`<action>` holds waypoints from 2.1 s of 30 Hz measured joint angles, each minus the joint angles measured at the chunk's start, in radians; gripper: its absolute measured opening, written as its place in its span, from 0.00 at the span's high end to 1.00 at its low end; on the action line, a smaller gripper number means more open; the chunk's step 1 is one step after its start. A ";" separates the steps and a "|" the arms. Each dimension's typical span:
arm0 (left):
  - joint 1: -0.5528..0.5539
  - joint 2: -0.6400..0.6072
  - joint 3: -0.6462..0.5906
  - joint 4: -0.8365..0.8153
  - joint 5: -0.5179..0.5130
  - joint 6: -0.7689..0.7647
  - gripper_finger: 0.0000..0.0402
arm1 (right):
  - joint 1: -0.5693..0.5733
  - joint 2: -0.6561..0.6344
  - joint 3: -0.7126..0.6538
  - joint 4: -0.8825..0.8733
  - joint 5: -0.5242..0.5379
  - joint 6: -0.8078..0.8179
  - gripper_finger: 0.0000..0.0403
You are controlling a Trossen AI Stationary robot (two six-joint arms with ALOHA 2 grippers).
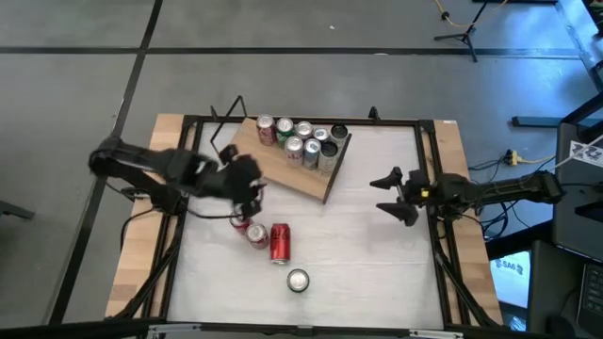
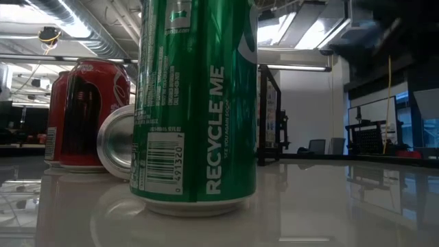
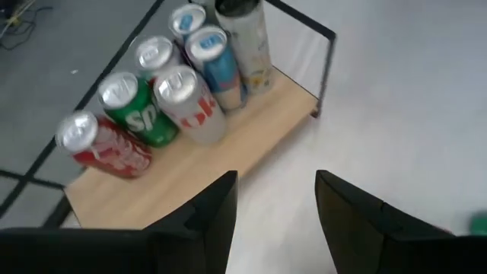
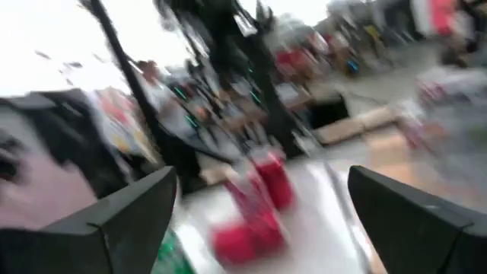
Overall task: Place canned beverage on shelf
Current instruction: Put the green soda can on the shelf aligned with the other green soda can
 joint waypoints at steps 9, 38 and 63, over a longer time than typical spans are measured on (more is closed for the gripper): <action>-0.244 -0.170 -0.313 0.144 -0.136 -0.218 0.59 | 0.001 0.131 0.281 -0.146 -0.142 -0.120 0.05; -0.291 -0.201 -0.518 0.360 -0.177 -0.227 0.59 | 0.262 1.448 1.739 -1.187 -0.298 -0.835 0.05; -0.291 -0.201 -0.518 0.366 -0.169 -0.227 0.59 | 0.280 1.653 1.747 -1.161 -0.333 -0.829 0.05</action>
